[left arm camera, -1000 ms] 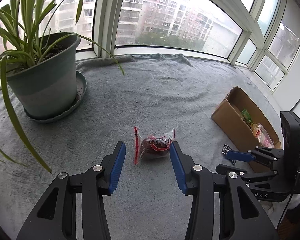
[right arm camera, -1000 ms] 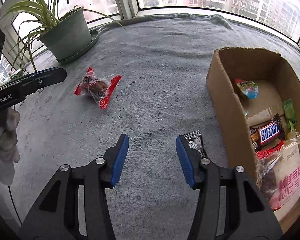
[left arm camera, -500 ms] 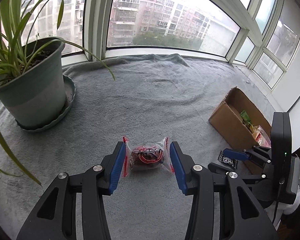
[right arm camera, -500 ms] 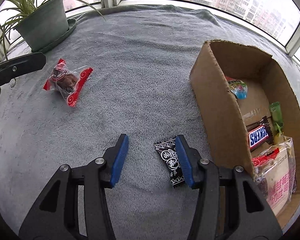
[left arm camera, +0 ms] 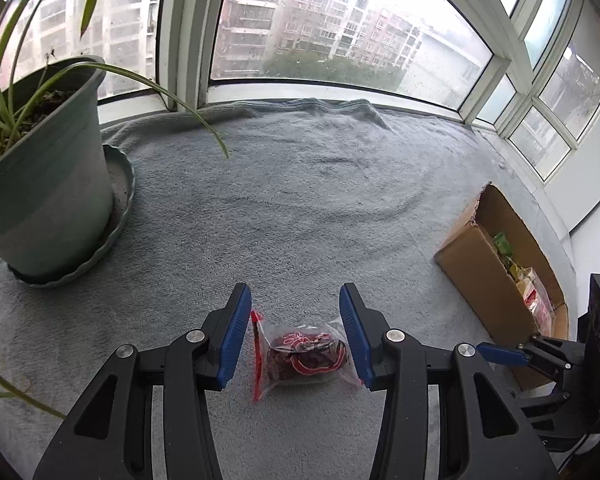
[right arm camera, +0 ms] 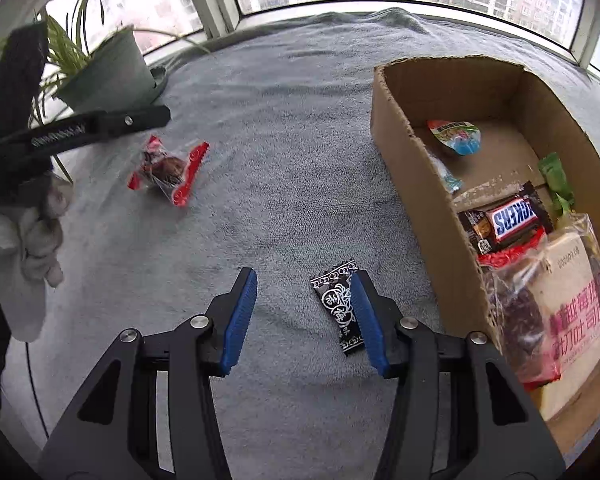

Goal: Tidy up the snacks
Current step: 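Grasp the red-wrapped bag with the left tool while the right tool grasps the black packet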

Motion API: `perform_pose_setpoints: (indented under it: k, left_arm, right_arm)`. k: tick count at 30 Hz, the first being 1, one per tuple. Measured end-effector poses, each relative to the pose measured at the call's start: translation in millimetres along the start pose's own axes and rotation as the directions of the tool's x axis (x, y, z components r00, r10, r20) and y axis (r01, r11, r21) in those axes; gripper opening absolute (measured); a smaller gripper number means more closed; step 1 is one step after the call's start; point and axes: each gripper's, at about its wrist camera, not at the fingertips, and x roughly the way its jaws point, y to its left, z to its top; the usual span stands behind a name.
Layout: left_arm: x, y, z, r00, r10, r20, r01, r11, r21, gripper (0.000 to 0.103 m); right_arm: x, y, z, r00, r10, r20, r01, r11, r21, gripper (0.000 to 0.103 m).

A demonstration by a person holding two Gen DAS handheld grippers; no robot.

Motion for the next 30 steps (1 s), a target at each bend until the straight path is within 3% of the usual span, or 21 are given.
perform_pose_setpoints:
  k: [3, 8, 12, 16, 22, 25, 30]
  left_arm:
    - [10, 1, -1, 0.999, -0.007, -0.044, 0.008, 1.0, 0.023, 0.045]
    - [21, -2, -15, 0.992, -0.057, -0.111, 0.062, 0.997, 0.045, 0.045]
    - [15, -8, -25, 0.99, -0.081, -0.116, 0.088, 0.995, 0.054, 0.045]
    - [4, -8, -35, 0.989, -0.102, -0.111, 0.109, 0.992, 0.058, 0.045]
    - [-18, -6, -46, 0.996, -0.066, -0.053, 0.069, 0.996, 0.05, 0.045]
    - [-18, -8, -53, 0.996, -0.058, -0.065, 0.063, 0.995, 0.08, 0.056]
    - [-11, -17, -56, 0.995, -0.055, -0.083, 0.061, 0.996, 0.071, 0.058]
  right_arm:
    - [-5, -5, -5, 1.0, -0.017, 0.004, 0.016, 0.999, 0.029, 0.051]
    - [9, 3, -4, 0.996, -0.085, -0.02, 0.085, 0.996, -0.019, 0.051]
    - [15, -1, -5, 0.997, -0.076, -0.03, 0.076, 0.997, 0.0, 0.052]
    - [13, -3, -8, 0.998, 0.033, -0.053, -0.033, 0.999, 0.015, 0.054]
    - [15, -5, -10, 0.999, -0.029, -0.044, 0.028, 0.999, -0.018, 0.054]
    - [21, -2, -10, 0.997, -0.041, -0.06, 0.038, 0.998, -0.054, 0.054]
    - [22, 8, -11, 0.996, -0.076, -0.046, 0.07, 0.992, -0.108, 0.056]
